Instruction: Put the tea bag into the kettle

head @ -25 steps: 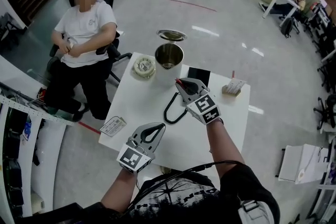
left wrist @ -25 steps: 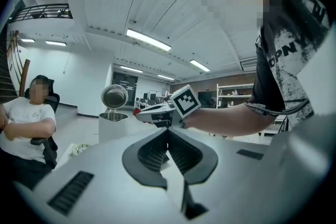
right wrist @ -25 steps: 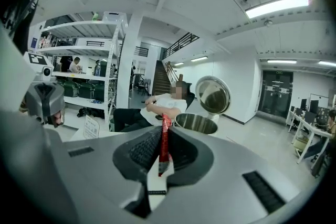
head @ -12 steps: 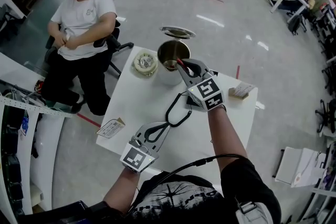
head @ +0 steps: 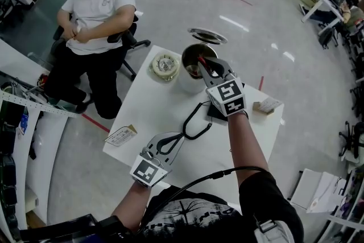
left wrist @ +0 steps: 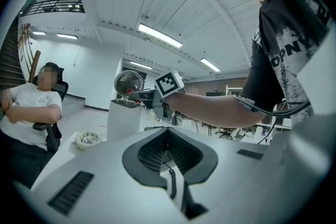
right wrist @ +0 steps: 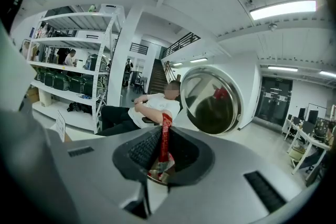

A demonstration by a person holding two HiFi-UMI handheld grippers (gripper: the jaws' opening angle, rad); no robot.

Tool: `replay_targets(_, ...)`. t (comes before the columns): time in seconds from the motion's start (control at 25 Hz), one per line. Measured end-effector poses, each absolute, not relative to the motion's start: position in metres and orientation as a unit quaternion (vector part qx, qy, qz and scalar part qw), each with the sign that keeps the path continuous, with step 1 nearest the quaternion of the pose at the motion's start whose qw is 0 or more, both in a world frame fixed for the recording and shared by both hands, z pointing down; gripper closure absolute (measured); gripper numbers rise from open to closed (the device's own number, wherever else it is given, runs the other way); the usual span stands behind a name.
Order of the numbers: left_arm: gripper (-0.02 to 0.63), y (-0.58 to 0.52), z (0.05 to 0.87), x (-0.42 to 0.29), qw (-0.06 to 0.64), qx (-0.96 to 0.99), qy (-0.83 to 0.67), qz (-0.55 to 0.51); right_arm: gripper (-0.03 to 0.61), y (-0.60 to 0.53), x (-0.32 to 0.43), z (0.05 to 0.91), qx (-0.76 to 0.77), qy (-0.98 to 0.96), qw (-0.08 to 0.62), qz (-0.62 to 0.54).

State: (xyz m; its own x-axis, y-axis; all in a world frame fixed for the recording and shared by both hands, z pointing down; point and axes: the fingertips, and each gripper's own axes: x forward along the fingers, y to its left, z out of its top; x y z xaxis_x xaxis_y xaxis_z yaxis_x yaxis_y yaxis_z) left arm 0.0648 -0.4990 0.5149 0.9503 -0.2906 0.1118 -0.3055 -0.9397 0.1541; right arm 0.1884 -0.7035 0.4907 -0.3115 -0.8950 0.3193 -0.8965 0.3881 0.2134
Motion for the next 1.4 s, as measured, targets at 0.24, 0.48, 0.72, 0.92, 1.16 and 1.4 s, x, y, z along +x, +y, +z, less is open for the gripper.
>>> replay_targets(0.24, 0.601, -0.502, 0.519, 0.059, 0.089, 0.982, -0.159, 0.040, 0.499, -0.707, 0.184, 0.496, 0.551, -0.807, 0.211, 0.007)
replay_targets(0.48, 0.601, -0.503, 0.518, 0.058, 0.094, 0.982, -0.160, 0.036, 0.364, -0.711, 0.187, 0.502, 0.553, -0.802, 0.224, 0.012)
replay_targets(0.72, 0.601, -0.500, 0.516, 0.053, 0.088, 0.982, -0.162, 0.032, 0.364, -0.697, 0.184, 0.487, 0.559, -0.804, 0.203, -0.015)
replay_targets(0.92, 0.601, -0.495, 0.507, 0.043, 0.081, 0.982, -0.167, 0.021, 0.401, -0.663, 0.180, 0.468, 0.568, -0.803, 0.173, -0.049)
replay_targets(1.16, 0.601, -0.476, 0.494, 0.027, 0.059, 0.982, -0.177, 0.020, 0.566, -0.590, 0.158, 0.452, 0.552, -0.822, 0.132, -0.054)
replay_targets(1.4, 0.601, -0.451, 0.462, 0.004, 0.035, 0.980, -0.197, 0.016, 0.568, -0.508, 0.126, 0.443, 0.512, -0.851, 0.109, -0.043)
